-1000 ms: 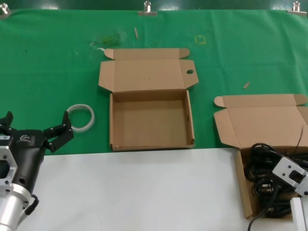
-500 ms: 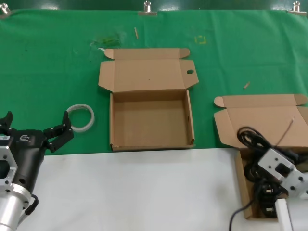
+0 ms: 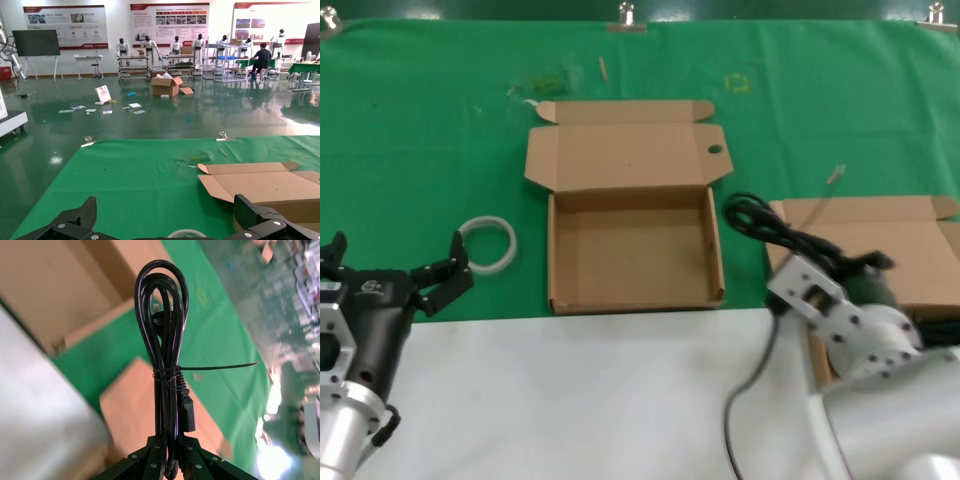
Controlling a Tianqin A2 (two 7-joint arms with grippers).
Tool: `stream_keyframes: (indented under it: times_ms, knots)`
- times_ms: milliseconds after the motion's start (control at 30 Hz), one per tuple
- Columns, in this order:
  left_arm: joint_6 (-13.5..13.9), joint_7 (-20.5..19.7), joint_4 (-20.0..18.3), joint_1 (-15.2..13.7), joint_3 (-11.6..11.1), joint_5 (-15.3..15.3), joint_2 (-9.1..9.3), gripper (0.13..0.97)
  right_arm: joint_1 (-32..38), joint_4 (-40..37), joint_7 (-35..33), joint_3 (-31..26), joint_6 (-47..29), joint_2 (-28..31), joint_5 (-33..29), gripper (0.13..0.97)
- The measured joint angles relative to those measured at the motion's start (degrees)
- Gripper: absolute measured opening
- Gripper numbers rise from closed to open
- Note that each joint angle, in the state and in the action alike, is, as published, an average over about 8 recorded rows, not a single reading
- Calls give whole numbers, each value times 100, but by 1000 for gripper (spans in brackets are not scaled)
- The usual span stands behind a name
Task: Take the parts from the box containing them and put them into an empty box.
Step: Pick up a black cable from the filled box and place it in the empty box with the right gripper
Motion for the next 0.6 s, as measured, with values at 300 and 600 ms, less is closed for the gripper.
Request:
stream_keyframes:
  times_ms: [300, 600]
  knots:
    - [0, 0, 0, 0, 0, 0, 0, 965, 664, -1139, 777, -729, -874, 9, 159, 165]
    - [0, 0, 0, 0, 0, 0, 0, 965, 1112, -1869, 1375, -1340, -1547, 23, 253, 165]
